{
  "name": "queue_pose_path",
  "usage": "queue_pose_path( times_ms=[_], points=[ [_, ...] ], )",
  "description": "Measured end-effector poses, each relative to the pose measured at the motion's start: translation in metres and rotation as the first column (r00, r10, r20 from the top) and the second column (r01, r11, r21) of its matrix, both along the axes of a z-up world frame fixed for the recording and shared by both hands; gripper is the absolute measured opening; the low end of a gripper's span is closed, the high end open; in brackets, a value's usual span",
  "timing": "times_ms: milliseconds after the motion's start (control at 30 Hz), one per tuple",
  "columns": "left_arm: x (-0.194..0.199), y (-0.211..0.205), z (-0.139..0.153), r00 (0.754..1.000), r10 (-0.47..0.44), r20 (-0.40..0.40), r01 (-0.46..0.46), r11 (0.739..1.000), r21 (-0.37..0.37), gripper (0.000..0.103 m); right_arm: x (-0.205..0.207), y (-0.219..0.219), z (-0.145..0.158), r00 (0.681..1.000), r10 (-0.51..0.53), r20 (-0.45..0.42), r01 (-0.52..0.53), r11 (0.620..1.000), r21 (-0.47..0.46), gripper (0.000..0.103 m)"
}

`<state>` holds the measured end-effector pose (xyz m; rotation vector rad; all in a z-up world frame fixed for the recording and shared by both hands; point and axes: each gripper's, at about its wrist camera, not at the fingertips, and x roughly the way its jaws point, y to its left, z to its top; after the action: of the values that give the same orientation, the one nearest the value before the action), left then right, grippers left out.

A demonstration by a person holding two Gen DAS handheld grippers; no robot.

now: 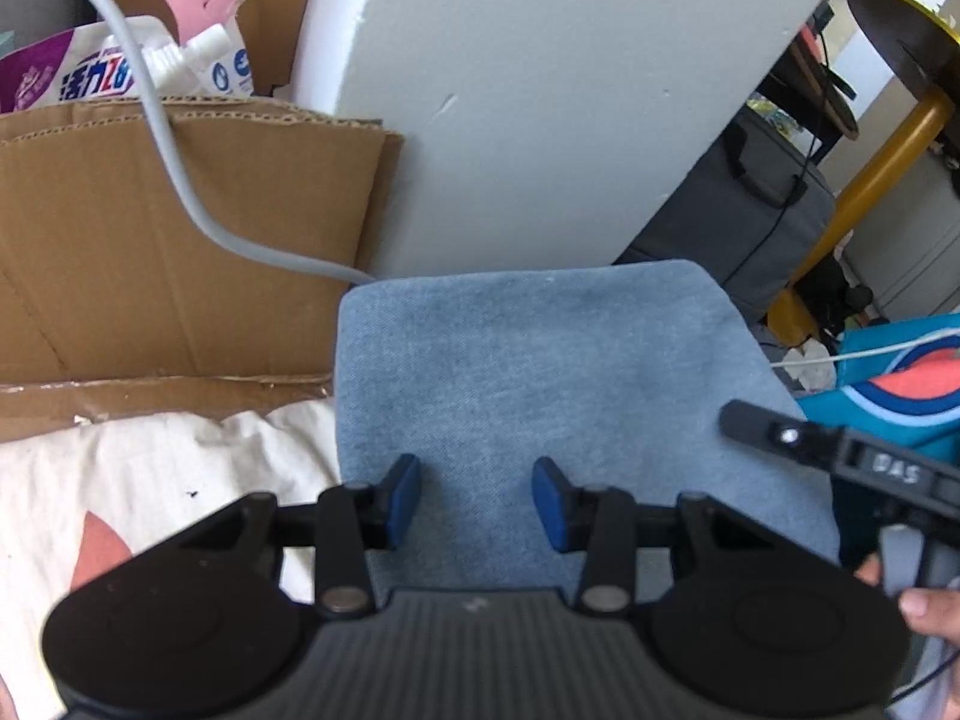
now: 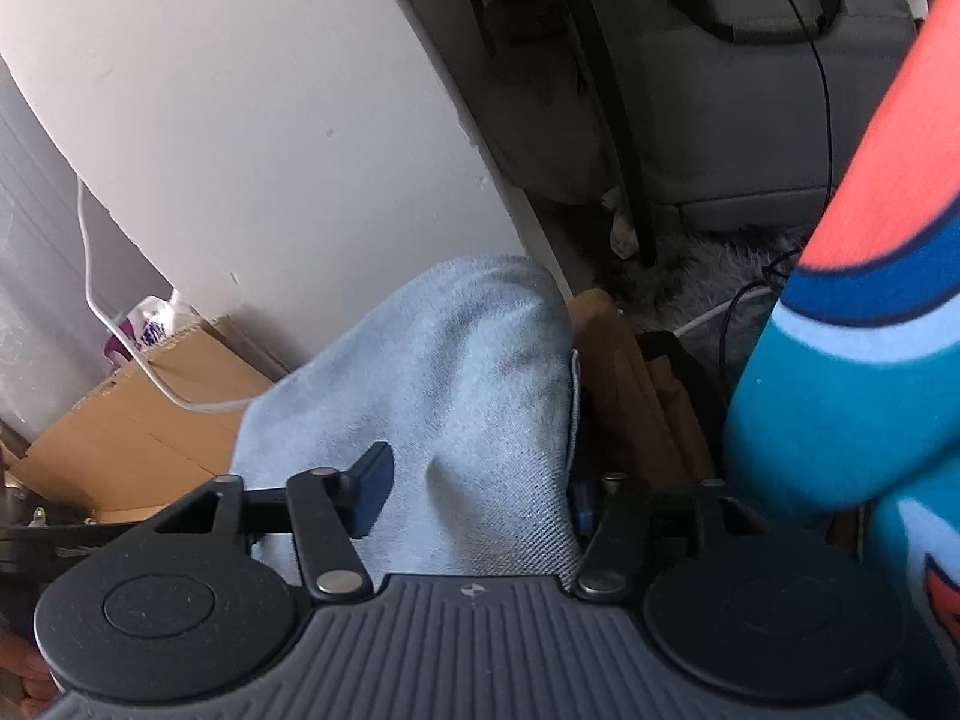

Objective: Fold clothes
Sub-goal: 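Lower the jeans bundle onto the pile and open both tools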

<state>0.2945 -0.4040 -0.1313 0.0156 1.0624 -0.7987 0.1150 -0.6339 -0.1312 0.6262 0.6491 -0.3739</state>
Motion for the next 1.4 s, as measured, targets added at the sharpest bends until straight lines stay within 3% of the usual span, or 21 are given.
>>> queue_pose_path(
  times_ms=[167, 333, 567, 633, 700, 800, 1000, 1167, 1300, 1400],
  points=[
    [-0.006, 0.003, 0.001, 1.0, -0.001, 0.006, 0.001, 1.0, -0.007, 0.044, 0.001, -0.004, 0.003, 1.0, -0.018, 0.003, 0.018, 1.0, -0.002, 0.066],
    [-0.006, 0.006, 0.0, 1.0, -0.007, 0.007, 0.007, 1.0, -0.023, 0.044, -0.008, -0.008, 0.019, 0.995, -0.093, 0.019, 0.095, 0.992, -0.089, 0.066],
    [-0.006, 0.0, 0.003, 0.998, -0.042, 0.043, 0.042, 0.999, 0.001, 0.043, -0.012, 0.005, 0.02, 0.995, -0.095, 0.042, 0.101, 0.983, -0.154, 0.065],
    [-0.007, -0.005, 0.006, 0.995, -0.059, 0.085, 0.058, 0.998, 0.012, 0.041, -0.011, 0.01, 0.013, 0.995, -0.092, 0.034, 0.097, 0.982, -0.164, 0.041],
    [-0.005, -0.008, 0.01, 0.99, -0.059, 0.127, 0.059, 0.998, 0.002, 0.041, -0.007, 0.016, 0.008, 0.998, -0.068, 0.015, 0.069, 0.982, -0.178, 0.028],
    [0.002, -0.016, 0.012, 0.985, -0.051, 0.165, 0.052, 0.999, -0.002, 0.041, -0.001, 0.02, 0.003, 0.999, -0.03, -0.011, 0.027, 0.979, -0.201, 0.019],
    [0.011, -0.042, 0.004, 0.966, -0.101, 0.238, 0.086, 0.994, 0.075, 0.041, 0.019, 0.007, -0.009, 0.999, -0.015, -0.052, 0.005, 0.983, -0.185, 0.021],
    [0.014, -0.047, -0.002, 0.961, -0.103, 0.255, 0.084, 0.993, 0.083, 0.041, 0.048, -0.014, -0.011, 0.996, 0.013, -0.093, -0.032, 0.978, -0.204, 0.021],
    [0.016, -0.052, -0.006, 0.958, -0.106, 0.268, 0.081, 0.991, 0.103, 0.041, 0.066, -0.031, -0.013, 0.993, -0.001, -0.116, -0.018, 0.986, -0.163, 0.02],
    [0.023, -0.058, -0.01, 0.966, -0.08, 0.248, 0.054, 0.993, 0.107, 0.041, 0.076, -0.034, -0.016, 0.99, 0.009, -0.14, -0.036, 0.982, -0.188, 0.02]
  ],
)
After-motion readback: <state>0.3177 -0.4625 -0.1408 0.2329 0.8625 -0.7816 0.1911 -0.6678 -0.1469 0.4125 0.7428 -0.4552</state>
